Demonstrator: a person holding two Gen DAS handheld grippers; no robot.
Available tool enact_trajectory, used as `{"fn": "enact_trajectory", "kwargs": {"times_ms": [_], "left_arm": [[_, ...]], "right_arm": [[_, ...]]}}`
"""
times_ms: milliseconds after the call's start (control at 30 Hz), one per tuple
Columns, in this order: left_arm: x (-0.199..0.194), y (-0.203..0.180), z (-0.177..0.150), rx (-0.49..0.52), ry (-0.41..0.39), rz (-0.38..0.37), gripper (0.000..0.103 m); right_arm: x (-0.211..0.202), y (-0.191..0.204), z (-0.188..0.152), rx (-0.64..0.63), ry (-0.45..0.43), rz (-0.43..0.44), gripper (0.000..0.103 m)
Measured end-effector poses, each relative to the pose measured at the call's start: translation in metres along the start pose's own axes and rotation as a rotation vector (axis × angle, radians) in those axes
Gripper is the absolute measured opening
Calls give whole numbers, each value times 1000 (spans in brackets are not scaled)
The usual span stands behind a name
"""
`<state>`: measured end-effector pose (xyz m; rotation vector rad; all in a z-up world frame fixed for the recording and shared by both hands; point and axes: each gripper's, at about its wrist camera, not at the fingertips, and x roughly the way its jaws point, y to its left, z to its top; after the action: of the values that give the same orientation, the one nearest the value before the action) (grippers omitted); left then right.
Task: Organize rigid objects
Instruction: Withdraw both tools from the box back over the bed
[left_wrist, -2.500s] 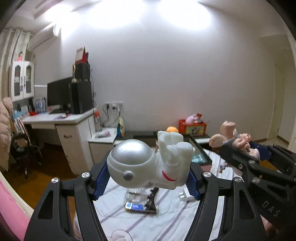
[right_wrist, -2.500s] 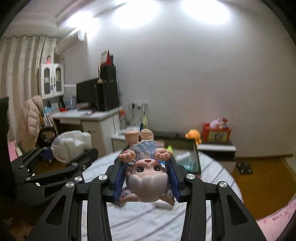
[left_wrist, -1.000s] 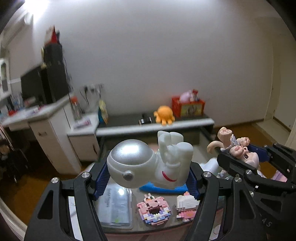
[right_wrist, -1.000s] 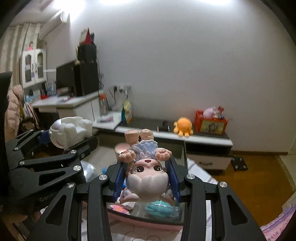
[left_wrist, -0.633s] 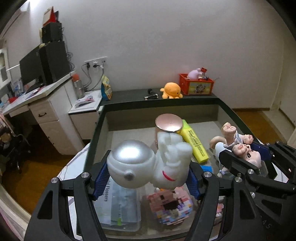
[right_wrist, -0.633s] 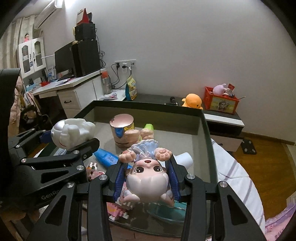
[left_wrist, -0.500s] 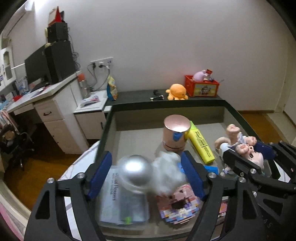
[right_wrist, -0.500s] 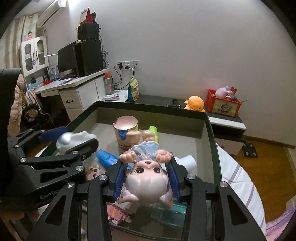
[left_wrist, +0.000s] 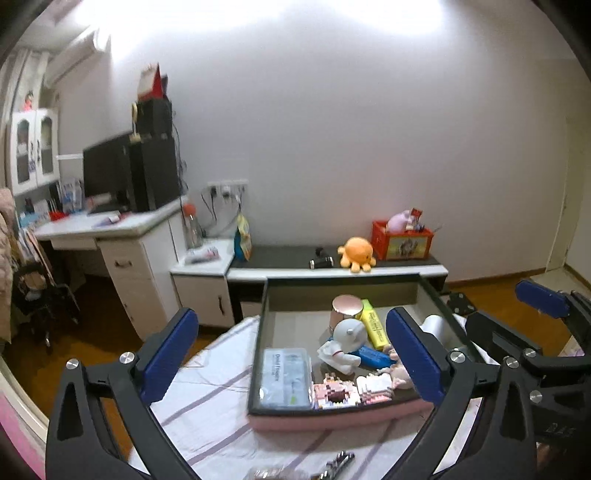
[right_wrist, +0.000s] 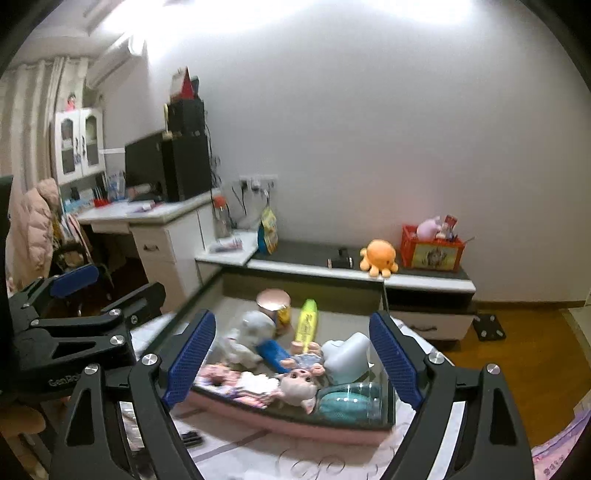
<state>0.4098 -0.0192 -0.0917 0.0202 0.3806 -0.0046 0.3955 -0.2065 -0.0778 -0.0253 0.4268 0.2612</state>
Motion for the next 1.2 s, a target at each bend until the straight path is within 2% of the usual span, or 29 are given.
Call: {"fn": "enact_trajectory", "kwargs": {"times_ms": [167,233,267,400,500,600,900,1067,1200], "left_arm": [[-70,3,-8,11,-126,39,103],[-97,6,-16,9,-168,46,103],[-108,7,-19,12,-186,38,103],[-150,8,-35,32,-241,35,103],[-169,6,-47,44,-267,33,103],[-180,9,-56,26,-240,8,103],[-188,10,-80,44,-174,32,103],[-175,11,-89,43,-130,35,103],[-155,16,-102,26,-46,-8,103]], "right_arm": [[-60,23,-7,-24,-68,-1,91],[-81,31,-15,-39,-84,-25,96],[-95,35,-20,-44,-112,-42,103],[-135,49,-37,-60,-173,-86,103],[-154,55,-49,-61,-183,-101,103],[-167,59,-61,-56,-193,-100,103],[-172,70,-85,-64,-134,-96,103],[-162,69,-94,-49,-92,-88,103],[-145,67,-106,-40,-34,-68,103]]}}
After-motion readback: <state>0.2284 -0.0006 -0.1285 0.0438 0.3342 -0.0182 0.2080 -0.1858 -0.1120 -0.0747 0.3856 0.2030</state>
